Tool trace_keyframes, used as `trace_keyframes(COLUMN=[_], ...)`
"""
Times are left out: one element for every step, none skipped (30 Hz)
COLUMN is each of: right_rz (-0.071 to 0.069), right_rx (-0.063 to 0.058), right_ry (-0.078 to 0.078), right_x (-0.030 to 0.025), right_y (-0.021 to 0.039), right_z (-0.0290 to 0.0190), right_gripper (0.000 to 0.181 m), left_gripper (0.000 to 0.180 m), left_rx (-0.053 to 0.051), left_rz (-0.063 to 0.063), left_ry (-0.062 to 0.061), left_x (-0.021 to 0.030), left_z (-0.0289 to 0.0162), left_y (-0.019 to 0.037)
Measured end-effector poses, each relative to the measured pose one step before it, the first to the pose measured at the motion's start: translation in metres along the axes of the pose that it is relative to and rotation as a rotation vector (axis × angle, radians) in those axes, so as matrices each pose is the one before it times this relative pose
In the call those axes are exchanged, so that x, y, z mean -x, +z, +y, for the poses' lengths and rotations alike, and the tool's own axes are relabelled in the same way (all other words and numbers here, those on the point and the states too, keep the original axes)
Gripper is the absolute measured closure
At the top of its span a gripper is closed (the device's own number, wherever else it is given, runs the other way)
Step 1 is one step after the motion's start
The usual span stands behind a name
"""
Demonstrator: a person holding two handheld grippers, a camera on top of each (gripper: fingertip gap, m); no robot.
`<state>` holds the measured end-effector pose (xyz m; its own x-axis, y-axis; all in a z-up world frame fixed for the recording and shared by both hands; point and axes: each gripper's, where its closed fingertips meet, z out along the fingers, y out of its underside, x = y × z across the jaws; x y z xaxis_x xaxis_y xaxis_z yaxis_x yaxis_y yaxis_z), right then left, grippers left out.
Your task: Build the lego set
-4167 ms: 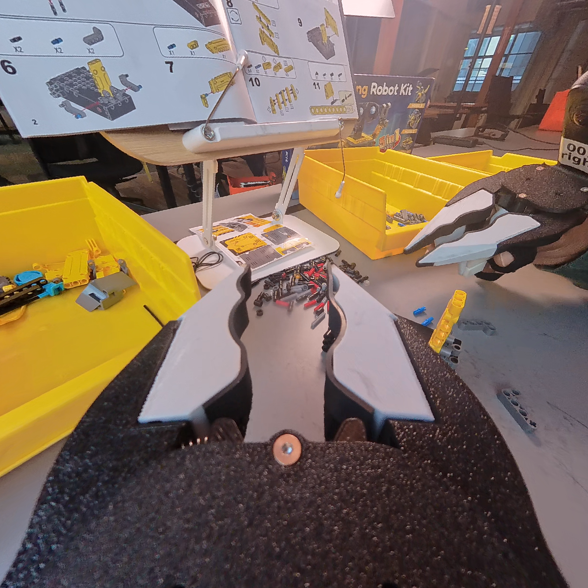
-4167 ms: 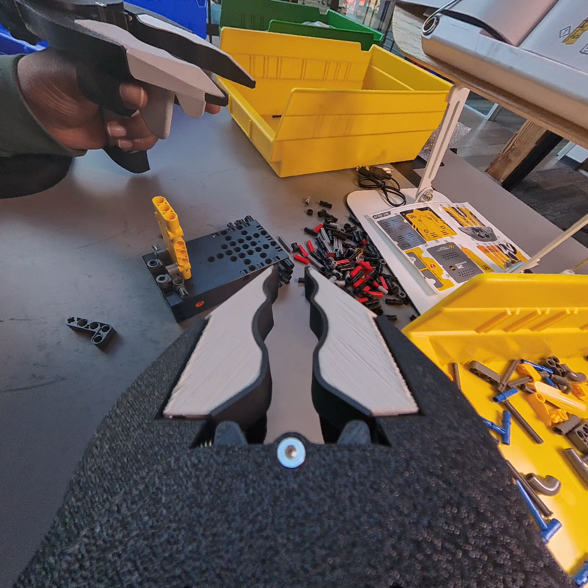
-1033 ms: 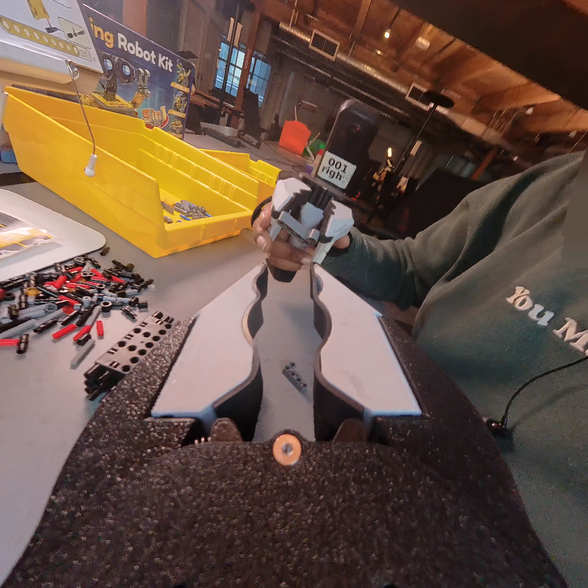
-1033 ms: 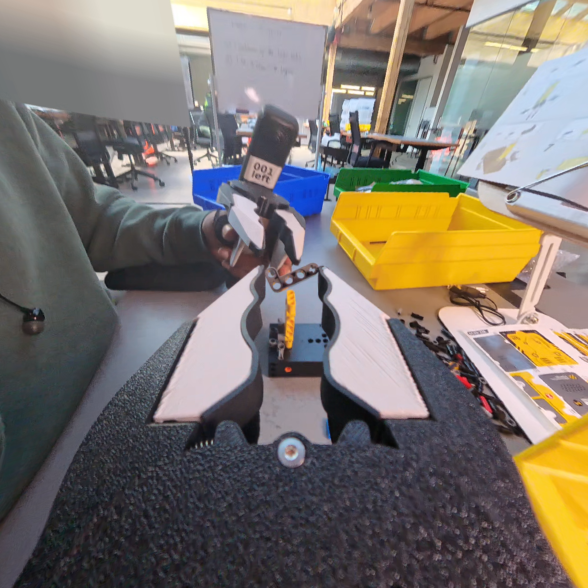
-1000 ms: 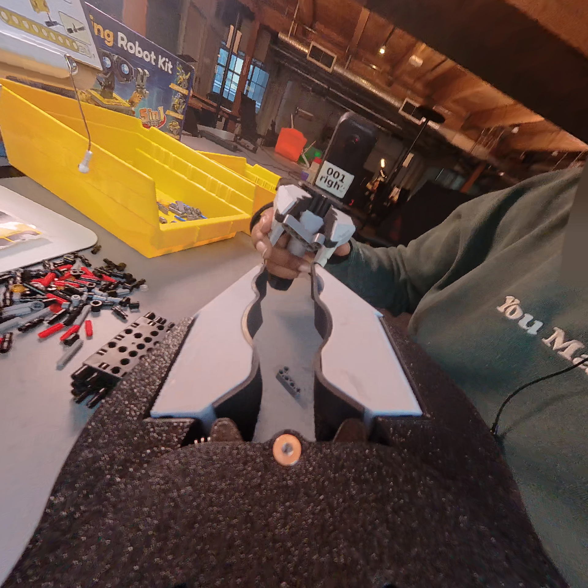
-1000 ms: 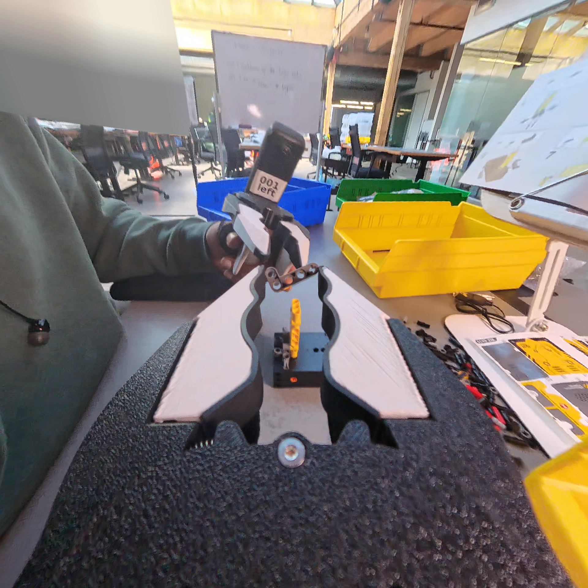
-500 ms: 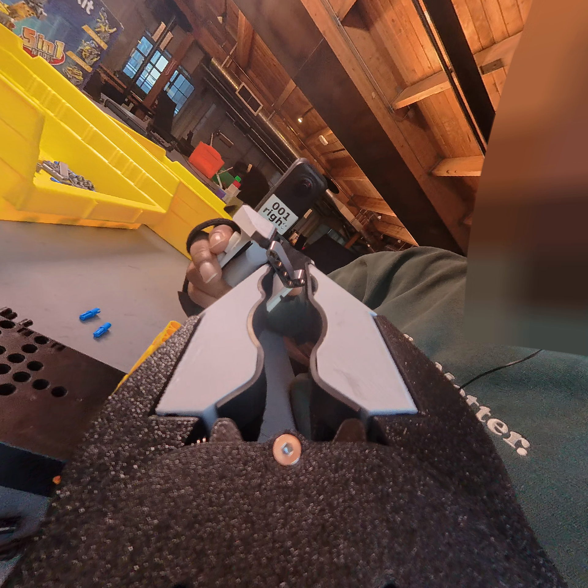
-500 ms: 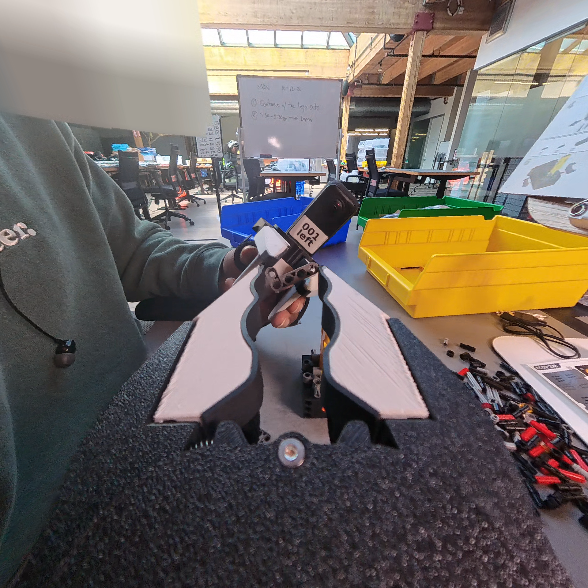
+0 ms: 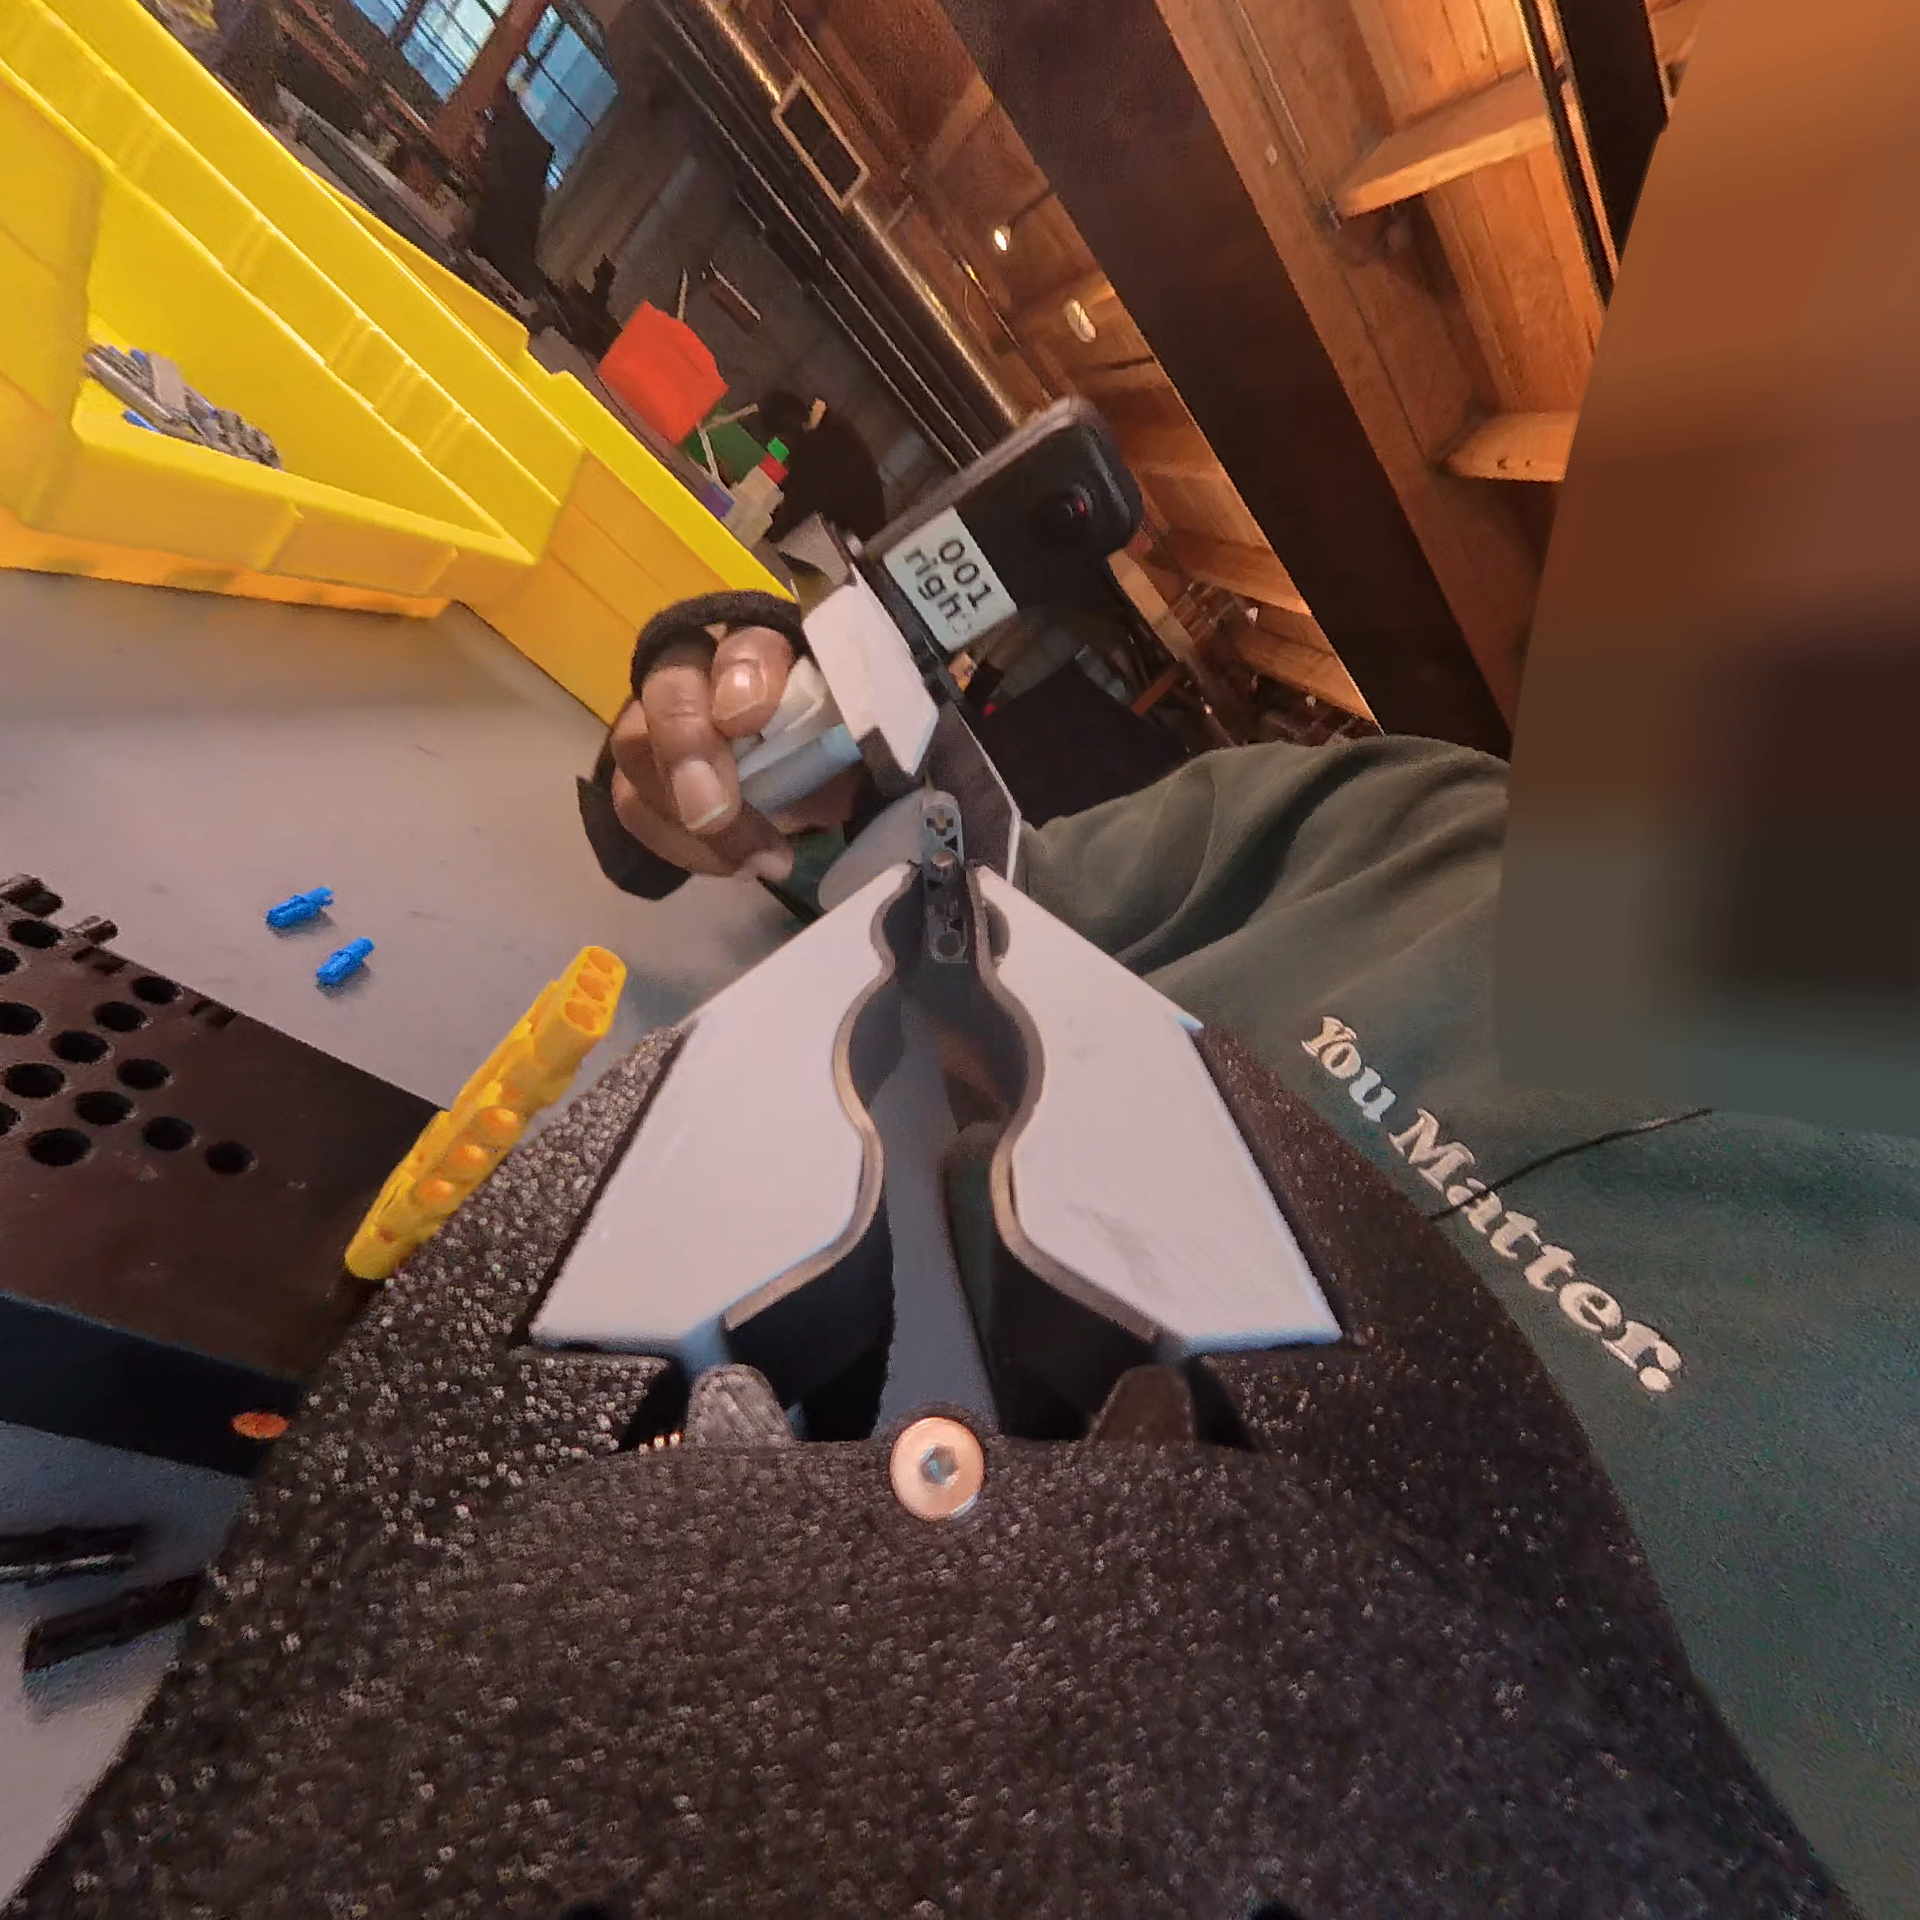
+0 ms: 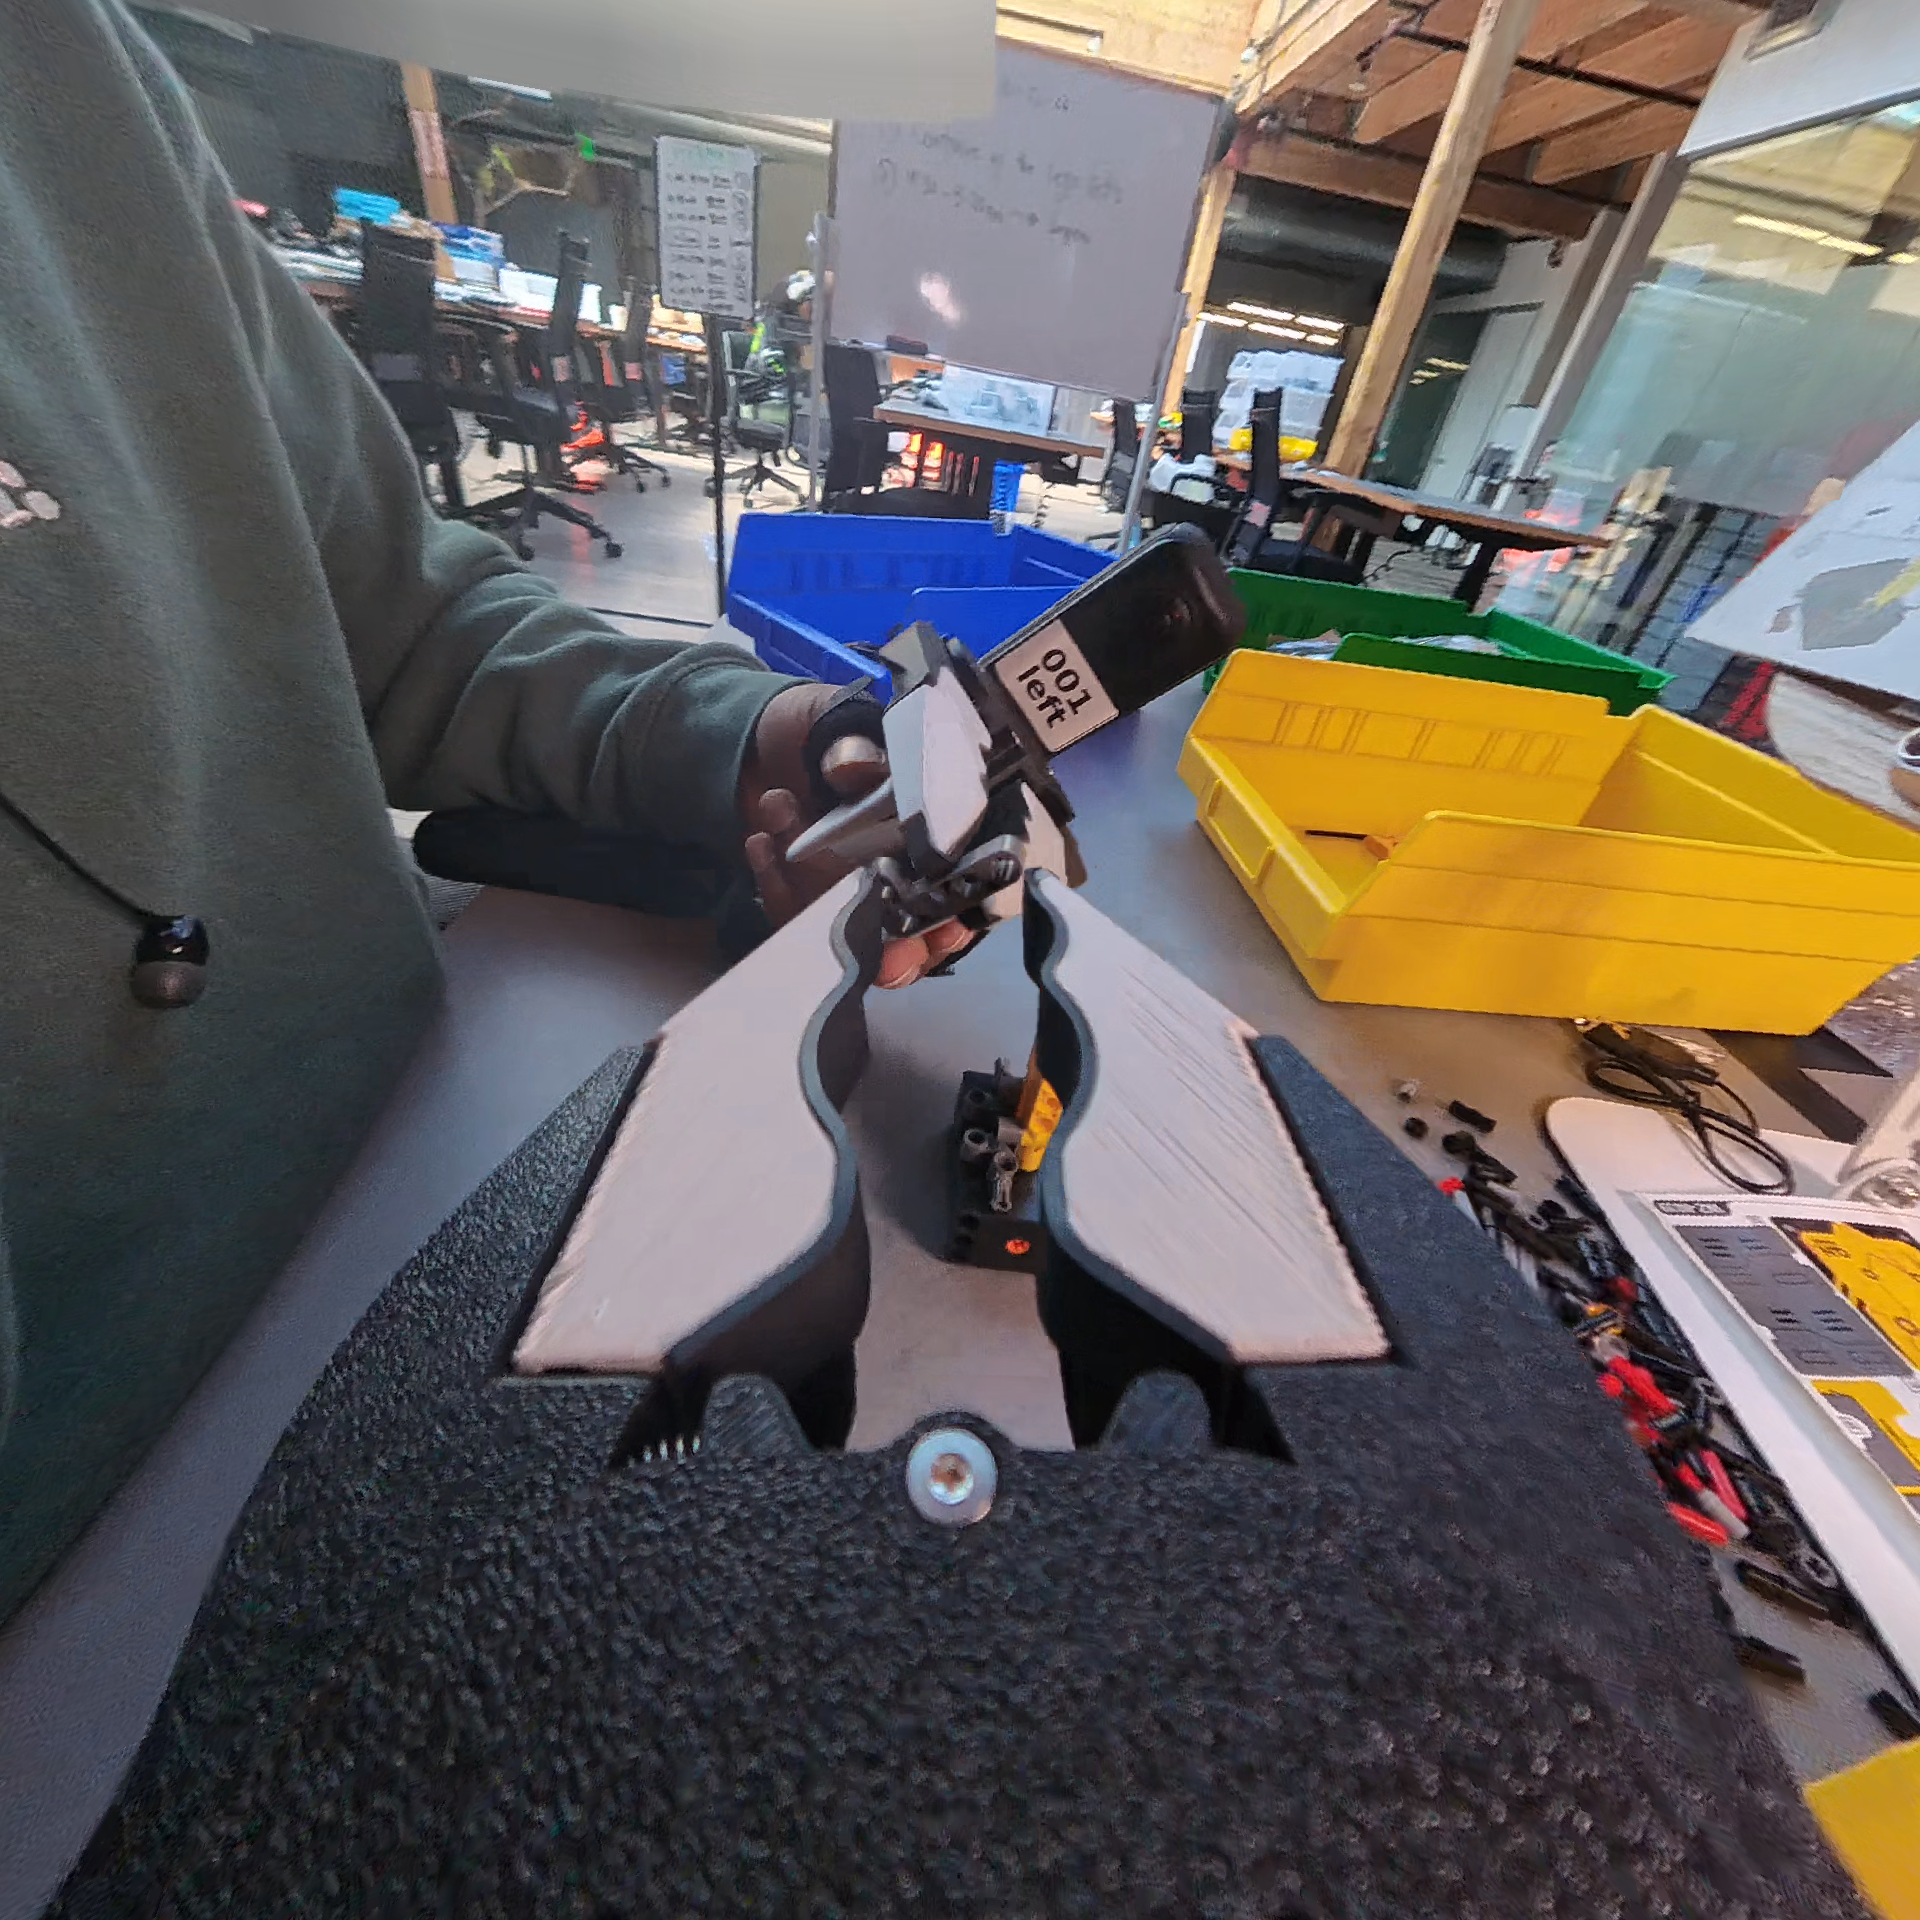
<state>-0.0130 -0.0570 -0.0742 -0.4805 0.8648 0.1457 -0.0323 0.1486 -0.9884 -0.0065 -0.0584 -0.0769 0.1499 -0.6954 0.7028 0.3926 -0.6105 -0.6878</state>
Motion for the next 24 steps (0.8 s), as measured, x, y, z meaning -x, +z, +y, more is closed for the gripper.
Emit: trace_keyframes(right_rz=[-0.0392,-0.0381,-0.0267,-0.0261,-0.0364,-0.0372,-0.0288,-0.0176,-0.0236,-0.0047,0.0037,0.0122,0.0197,0.0250,0.0368,0.0443,0.0441,0.0328,0.0343,0.0287,0.0193,0.0160,0.0100,-0.0015], right_rx=[0.0202,0.0281,0.0236,0.0182,0.0239,0.0271,0.0201,0.0118,0.0071,0.0029,0.0030,-0.0041,-0.0110,-0.0132,-0.0090,-0.0058,-0.0111,-0.0090,-0.0158,-0.0221,-0.0183,-0.0194,-0.0208,-0.0155], right_ry=[0.0016,0.0014,-0.0055,-0.0111,-0.0091,-0.0064,-0.0065,-0.0050,-0.0047,0.0020,-0.0038,-0.0038,0.0037,0.0102,0.0123,0.0060,0.0047,0.0157,0.0216,0.0227,0.0242,0.0200,0.0209,0.0224], right_x=[0.00330,0.00379,0.00333,0.00447,0.00703,0.00754,0.00669,0.00479,0.00554,0.00195,-0.00015,-0.00175,-0.00346,-0.00475,-0.00684,-0.00810,-0.00814,-0.00642,-0.00653,-0.00555,-0.00388,-0.00322,-0.00231,-0.00063], right_y=[-0.00331,-0.00260,-0.00137,0.00012,0.00145,0.00247,0.00278,0.00298,0.00196,0.00069,-0.00071,-0.00151,-0.00129,-0.00090,-0.00086,-0.00096,-0.00121,-0.00084,-0.00078,-0.00091,-0.00065,-0.00056,-0.00061,-0.00018], right_z=[0.00149,0.00264,0.00223,0.00161,0.00256,0.00323,0.00273,0.00197,0.00151,0.00071,0.00046,-0.00064,-0.00146,-0.00158,-0.00102,-0.00079,-0.00172,-0.00173,-0.00261,-0.00352,-0.00290,-0.00291,-0.00277,-0.00198], right_gripper=[0.156,0.156,0.154,0.154,0.154,0.154,0.155,0.155,0.160,0.161,0.164,0.168,0.169,0.169,0.170,0.172,0.177,0.179,0.180,0.180,0.180,0.181,0.181,0.181], left_gripper=[0.173,0.173,0.173,0.173,0.173,0.173,0.173,0.173,0.173,0.173,0.173,0.173,0.173,0.173,0.172,0.171,0.169,0.166,0.161,0.159,0.160,0.160,0.160,0.160], left_rx=[0.0390,0.0445,0.0439,0.0397,0.0337,0.0283,0.0275,0.0226,0.0110,-0.0007,-0.0104,-0.0204,-0.0272,-0.0326,-0.0415,-0.0440,-0.0425,-0.0396,-0.0236,-0.0023,0.0087,0.0108,0.0075,0.0012], left_rz=[0.0173,0.0179,0.0095,0.0096,0.0196,0.0215,0.0175,0.0129,0.0090,0.0046,0.0020,0.0015,0.0013,-0.0030,-0.0116,-0.0140,-0.0126,-0.0149,-0.0160,-0.0202,-0.0316,-0.0387,-0.0342,-0.0280], left_ry=[-0.0059,-0.0075,-0.0051,-0.0069,-0.0128,-0.0141,-0.0126,-0.0106,-0.0093,-0.0097,-0.0108,-0.0099,-0.0058,0.0006,0.0049,0.0048,0.0116,0.0269,0.0410,0.0520,0.0597,0.0579,0.0478,0.0386], left_x=[-0.00253,-0.00249,-0.00110,-0.00083,-0.00200,-0.00213,-0.00151,-0.00066,-0.00033,0.00001,0.00044,0.00026,0.00032,0.00070,0.00185,0.00214,0.00122,0.00012,-0.00103,-0.00130,0.00027,0.00160,0.00152,0.00109], left_z=[0.00515,0.00648,0.00681,0.00643,0.00574,0.00503,0.00504,0.00441,0.00272,0.00099,-0.00071,-0.00273,-0.00421,-0.00528,-0.00698,-0.00767,-0.00800,-0.00798,-0.00601,-0.00318,-0.00136,-0.00060,-0.00067,-0.00101], left_y=[0.00070,0.00153,0.00233,0.00321,0.00351,0.00345,0.00314,0.00257,0.00129,0.00022,-0.00059,-0.00115,-0.00153,-0.00224,-0.00342,-0.00413,-0.00432,-0.00431,-0.00370,-0.00266,-0.00180,-0.00109,-0.00047,0.00004])
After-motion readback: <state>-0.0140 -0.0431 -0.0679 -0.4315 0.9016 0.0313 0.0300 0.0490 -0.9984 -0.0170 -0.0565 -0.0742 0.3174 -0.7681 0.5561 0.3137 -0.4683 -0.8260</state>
